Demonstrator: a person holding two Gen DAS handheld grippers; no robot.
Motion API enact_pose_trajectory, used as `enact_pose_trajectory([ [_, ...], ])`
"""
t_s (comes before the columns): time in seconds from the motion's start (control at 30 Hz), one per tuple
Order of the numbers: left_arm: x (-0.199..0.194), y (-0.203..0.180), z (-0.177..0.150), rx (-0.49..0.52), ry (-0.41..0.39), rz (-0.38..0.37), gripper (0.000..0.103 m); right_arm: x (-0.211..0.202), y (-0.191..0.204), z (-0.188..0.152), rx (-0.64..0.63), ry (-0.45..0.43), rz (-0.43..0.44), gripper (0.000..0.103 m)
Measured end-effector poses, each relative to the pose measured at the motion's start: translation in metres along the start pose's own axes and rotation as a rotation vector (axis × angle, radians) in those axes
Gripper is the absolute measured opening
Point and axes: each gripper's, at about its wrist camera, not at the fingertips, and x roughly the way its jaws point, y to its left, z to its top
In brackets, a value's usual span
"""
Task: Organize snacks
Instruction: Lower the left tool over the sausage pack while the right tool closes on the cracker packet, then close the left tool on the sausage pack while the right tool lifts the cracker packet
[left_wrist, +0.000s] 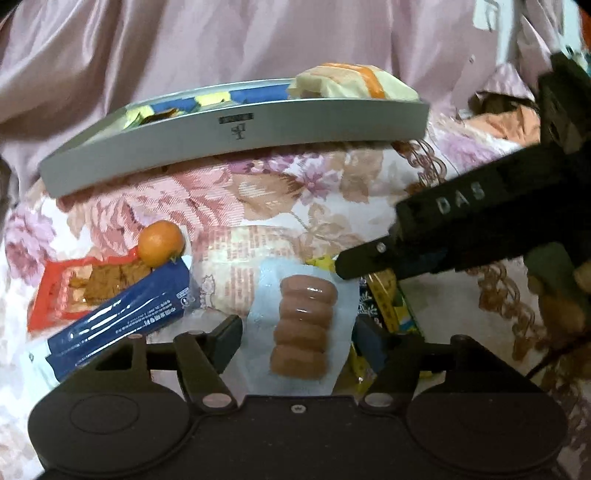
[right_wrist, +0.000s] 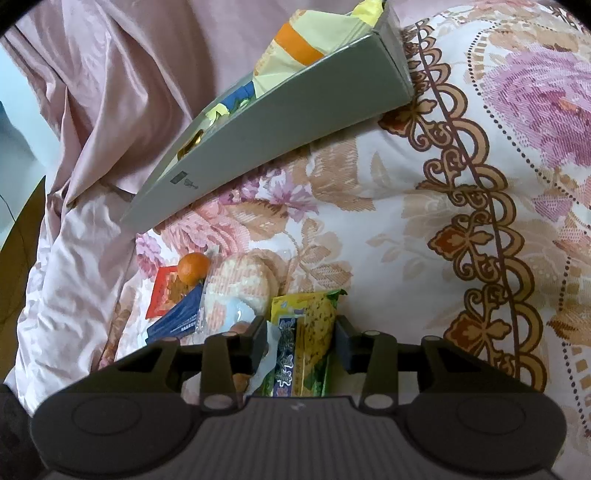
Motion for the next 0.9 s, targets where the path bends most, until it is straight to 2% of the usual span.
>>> enact_pose_trajectory([
  [0.13, -0.003, 0.002, -0.006, -0.012, -0.002, 0.008, 0.063, 0.0, 0.0, 0.001, -0.001, -0.001, 0.002, 0.041],
  [0.27, -0.014, 0.007, -0.016, -0.09, 0.009, 0.029, 0.062, 0.0, 0.002, 0.0, -0.013, -0.003, 0.001, 0.035],
  [0.53, -0.037, 0.021, -0.034, -0.189, 0.041, 0.095, 0.062, -0.002, 0.008, -0.002, -0.035, 0.016, 0.045, 0.034],
  [0.63, -0.04, 0.026, -0.038, -0.201, 0.046, 0.121, 0.062, -0.001, 0.011, -0.004, -0.042, 0.033, 0.079, 0.035],
  [0.77, -0.042, 0.029, -0.042, -0.173, 0.047, 0.138, 0.063, 0.0, 0.018, -0.009, -0.056, 0.061, 0.138, 0.043],
  [0.9, -0.044, 0.036, -0.047, -0.175, 0.038, 0.116, 0.065, 0.005, 0.027, -0.015, -0.091, 0.097, 0.17, 0.047],
])
